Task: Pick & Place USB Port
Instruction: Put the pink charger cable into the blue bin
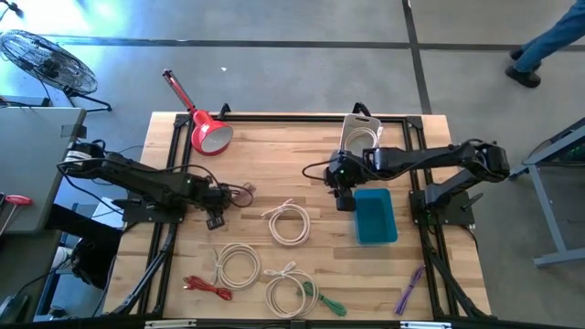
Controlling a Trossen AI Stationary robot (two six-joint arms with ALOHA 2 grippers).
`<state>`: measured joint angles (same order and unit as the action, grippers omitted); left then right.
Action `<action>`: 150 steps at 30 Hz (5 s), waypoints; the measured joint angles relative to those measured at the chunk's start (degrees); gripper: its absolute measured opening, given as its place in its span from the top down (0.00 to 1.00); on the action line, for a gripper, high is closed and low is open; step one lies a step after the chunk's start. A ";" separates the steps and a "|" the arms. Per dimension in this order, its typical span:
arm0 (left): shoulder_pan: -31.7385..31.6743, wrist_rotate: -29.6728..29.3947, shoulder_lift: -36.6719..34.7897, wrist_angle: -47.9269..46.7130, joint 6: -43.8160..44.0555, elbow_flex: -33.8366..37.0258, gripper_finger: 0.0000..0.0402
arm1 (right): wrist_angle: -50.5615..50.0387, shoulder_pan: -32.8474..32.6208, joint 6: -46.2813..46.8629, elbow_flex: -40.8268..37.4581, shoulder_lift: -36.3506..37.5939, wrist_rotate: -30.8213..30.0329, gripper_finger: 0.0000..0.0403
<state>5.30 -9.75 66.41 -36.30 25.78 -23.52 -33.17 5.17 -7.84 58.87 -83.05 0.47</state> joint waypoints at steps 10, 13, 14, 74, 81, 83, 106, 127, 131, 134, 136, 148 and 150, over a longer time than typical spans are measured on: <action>0.04 -0.44 0.01 1.53 -10.08 0.44 0.90 | 1.87 -4.89 -0.13 0.00 0.00 -0.02 0.55; 0.02 -4.18 0.26 2.02 -11.40 -0.65 0.90 | 3.29 -6.90 -0.48 0.00 0.00 -0.03 0.55; 0.00 -5.73 0.23 2.05 -12.12 -1.46 0.90 | 3.99 -7.66 -1.26 0.00 0.00 -0.04 0.55; -0.04 -16.29 5.40 50.34 -64.52 -22.63 0.90 | 61.63 -3.65 -11.74 -5.46 -0.07 0.08 0.60; -0.04 -16.64 5.40 50.94 -64.54 -22.63 0.90 | 59.57 -3.63 -12.60 -5.46 -0.07 0.02 0.83; -0.04 -16.59 5.40 51.11 -64.54 -22.63 0.90 | 58.98 -3.63 -13.57 -5.46 -0.03 -0.04 0.91; -0.04 -17.07 4.81 48.57 -70.47 -22.61 0.60 | 47.21 -6.55 -17.89 -5.40 1.33 -25.10 0.97; -0.04 -21.58 4.46 34.58 -70.31 -22.61 0.60 | -21.31 -12.94 48.95 -5.29 24.47 -19.00 0.96; -0.04 -20.31 4.46 33.56 -69.00 -22.61 0.60 | -23.91 -15.30 55.15 -5.29 21.79 -16.44 0.96; -0.04 -18.99 4.46 32.37 -68.80 -22.59 0.60 | -23.92 -17.57 59.30 -5.29 18.99 -14.30 0.97; -0.04 -18.04 4.46 32.09 -68.76 -22.59 0.60 | -24.01 -19.06 61.74 -5.29 16.78 -13.07 0.97; -0.04 -13.10 4.48 29.20 -64.26 -22.59 0.60 | -25.78 -23.22 71.82 -5.31 5.27 -3.86 0.97; -0.04 -12.04 4.50 28.48 -63.71 -22.59 0.60 | -25.72 -23.28 72.39 -5.31 4.02 -1.88 0.97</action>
<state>5.26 -21.79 70.91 -7.82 -37.93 -46.11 -58.89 -18.11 64.56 53.56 -79.02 -1.41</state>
